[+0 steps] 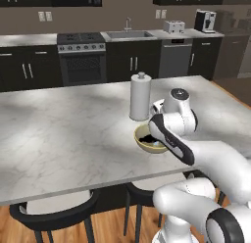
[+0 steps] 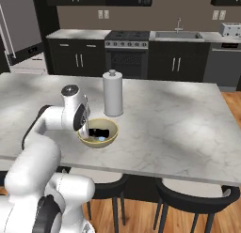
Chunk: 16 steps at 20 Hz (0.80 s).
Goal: Open the fridge, grab two sodas, and place both sodas inside the bowl with ice on the dining counter.
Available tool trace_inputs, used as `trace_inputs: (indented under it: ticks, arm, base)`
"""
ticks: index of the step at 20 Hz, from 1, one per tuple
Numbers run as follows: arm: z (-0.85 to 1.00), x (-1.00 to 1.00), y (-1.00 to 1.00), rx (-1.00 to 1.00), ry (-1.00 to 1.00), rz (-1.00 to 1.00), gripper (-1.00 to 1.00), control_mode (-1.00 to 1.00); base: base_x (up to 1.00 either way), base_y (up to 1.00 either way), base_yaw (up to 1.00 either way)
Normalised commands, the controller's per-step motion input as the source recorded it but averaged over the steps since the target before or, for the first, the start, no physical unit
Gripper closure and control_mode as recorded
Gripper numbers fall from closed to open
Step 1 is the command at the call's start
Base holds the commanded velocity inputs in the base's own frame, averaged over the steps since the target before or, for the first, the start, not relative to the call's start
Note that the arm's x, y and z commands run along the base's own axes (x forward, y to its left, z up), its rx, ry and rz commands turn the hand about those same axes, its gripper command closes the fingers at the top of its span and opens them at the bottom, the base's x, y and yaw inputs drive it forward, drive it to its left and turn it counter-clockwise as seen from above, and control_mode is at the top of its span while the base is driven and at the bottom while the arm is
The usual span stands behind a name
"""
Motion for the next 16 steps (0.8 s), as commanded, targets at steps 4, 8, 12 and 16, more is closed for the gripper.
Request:
trace_inputs:
  ticks: [4, 8, 12, 16]
  arm:
    - [0.7, -0.82, 0.19, 0.03, -0.09, -0.1, -1.0, -1.0]
    - [0.45, -0.82, 0.35, 0.2, 0.0, -0.23, -1.0, -1.0]
    - [0.43, -0.99, 0.29, 0.24, 0.0, -0.34, -1.0, -1.0]
    - [0.53, -1.0, 0.13, 0.25, 0.0, -0.43, -1.0, -1.0]
  base:
    - [0.0, 0.0, 0.0]
    - [0.0, 0.0, 0.0]
    - [0.0, 0.0, 0.0]
    - [0.0, 0.0, 0.0]
